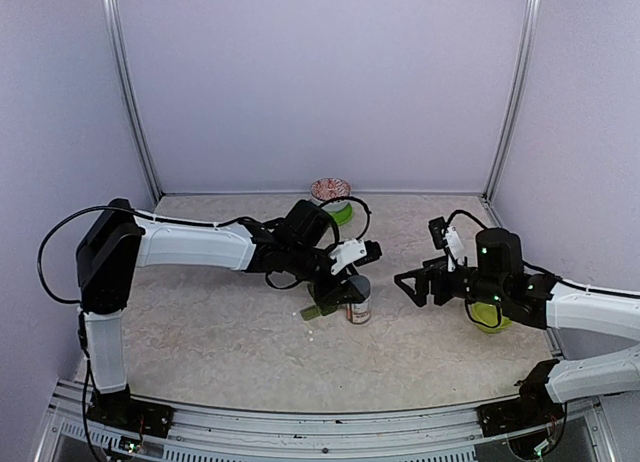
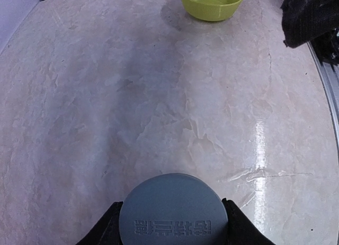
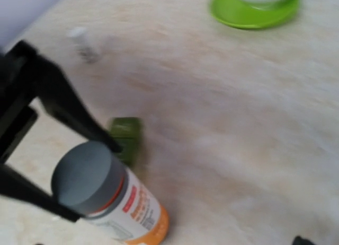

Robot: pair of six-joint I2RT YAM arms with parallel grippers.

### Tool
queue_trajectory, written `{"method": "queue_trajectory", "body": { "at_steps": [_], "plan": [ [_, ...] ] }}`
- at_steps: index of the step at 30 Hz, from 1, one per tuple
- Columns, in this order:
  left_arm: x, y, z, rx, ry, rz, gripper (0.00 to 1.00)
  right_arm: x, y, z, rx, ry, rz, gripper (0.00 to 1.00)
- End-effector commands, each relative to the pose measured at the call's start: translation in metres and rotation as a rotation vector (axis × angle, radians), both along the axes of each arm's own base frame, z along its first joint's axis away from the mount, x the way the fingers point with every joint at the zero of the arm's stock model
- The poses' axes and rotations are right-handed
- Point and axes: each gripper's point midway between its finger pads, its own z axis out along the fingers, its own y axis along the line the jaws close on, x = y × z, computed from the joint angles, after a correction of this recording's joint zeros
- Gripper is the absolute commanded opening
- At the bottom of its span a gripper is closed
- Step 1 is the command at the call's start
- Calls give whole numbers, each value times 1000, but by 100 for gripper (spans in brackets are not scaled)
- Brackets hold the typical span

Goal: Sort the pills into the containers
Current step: Pick up the pill bottle from the center of the board, then hold the pill bottle.

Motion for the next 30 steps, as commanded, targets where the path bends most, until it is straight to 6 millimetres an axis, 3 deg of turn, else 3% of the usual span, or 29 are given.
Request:
{"method": "queue_trajectory", "body": {
  "at_steps": [1,7,16,22,30],
  "plan": [
    [-4,-1,87,-258,-64,-4,21,-20,22,18,101,-66,186,100],
    [-19,8,129,-393,-51,-15,20,-43,31,53,210,-208,322,100],
    [-50,20,164,-550,-1,-92,18,-67,40,92,314,-375,475,100],
    [-66,29,185,-673,5,-114,16,-75,44,101,374,-431,536,100],
    [-83,24,198,-745,31,-152,15,-65,57,95,385,-432,562,100]
  ]
}}
